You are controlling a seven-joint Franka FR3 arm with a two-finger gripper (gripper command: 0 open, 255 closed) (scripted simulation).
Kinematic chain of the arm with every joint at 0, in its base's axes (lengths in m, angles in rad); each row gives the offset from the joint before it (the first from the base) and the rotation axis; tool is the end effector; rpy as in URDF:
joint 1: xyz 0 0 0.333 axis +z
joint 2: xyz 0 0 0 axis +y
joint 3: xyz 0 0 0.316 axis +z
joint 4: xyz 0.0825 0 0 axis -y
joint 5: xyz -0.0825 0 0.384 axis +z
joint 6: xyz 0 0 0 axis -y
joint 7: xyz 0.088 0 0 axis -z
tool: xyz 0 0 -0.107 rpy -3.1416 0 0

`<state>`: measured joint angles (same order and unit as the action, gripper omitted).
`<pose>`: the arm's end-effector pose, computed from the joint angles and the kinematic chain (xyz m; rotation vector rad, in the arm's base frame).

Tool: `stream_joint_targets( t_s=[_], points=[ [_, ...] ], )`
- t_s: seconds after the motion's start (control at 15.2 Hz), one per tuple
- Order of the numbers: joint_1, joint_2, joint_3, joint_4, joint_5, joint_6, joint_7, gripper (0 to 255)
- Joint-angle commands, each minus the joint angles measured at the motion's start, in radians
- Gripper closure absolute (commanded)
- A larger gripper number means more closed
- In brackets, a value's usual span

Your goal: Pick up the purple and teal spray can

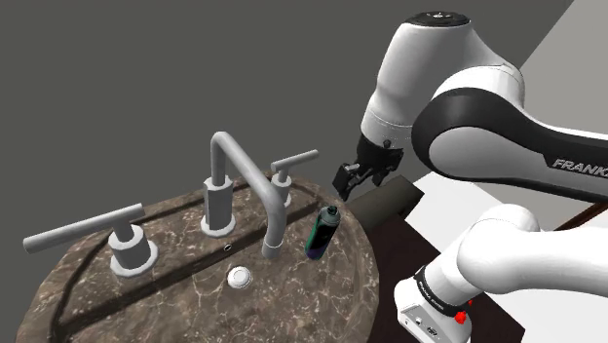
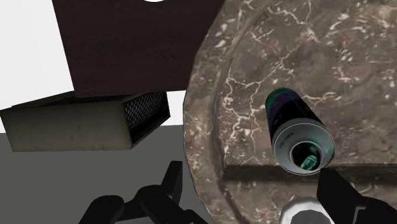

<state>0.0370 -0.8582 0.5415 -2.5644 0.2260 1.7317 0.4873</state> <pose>0.2511 0.2039 0.4844 2.9562 -0.1880 0.0592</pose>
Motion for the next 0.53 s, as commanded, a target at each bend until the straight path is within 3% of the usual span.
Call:
stream_joint_targets(
  t_s=[0.0,0.2,0.46],
  points=[
    [-0.010,0.037,0.091,0.006,0.014,0.043,0.088,0],
    [-0.047,0.105,0.217,0.026,0.016,0.105,0.204,0],
    [-0.048,0.121,0.245,-0.014,0.030,0.162,0.214,0]
  ],
)
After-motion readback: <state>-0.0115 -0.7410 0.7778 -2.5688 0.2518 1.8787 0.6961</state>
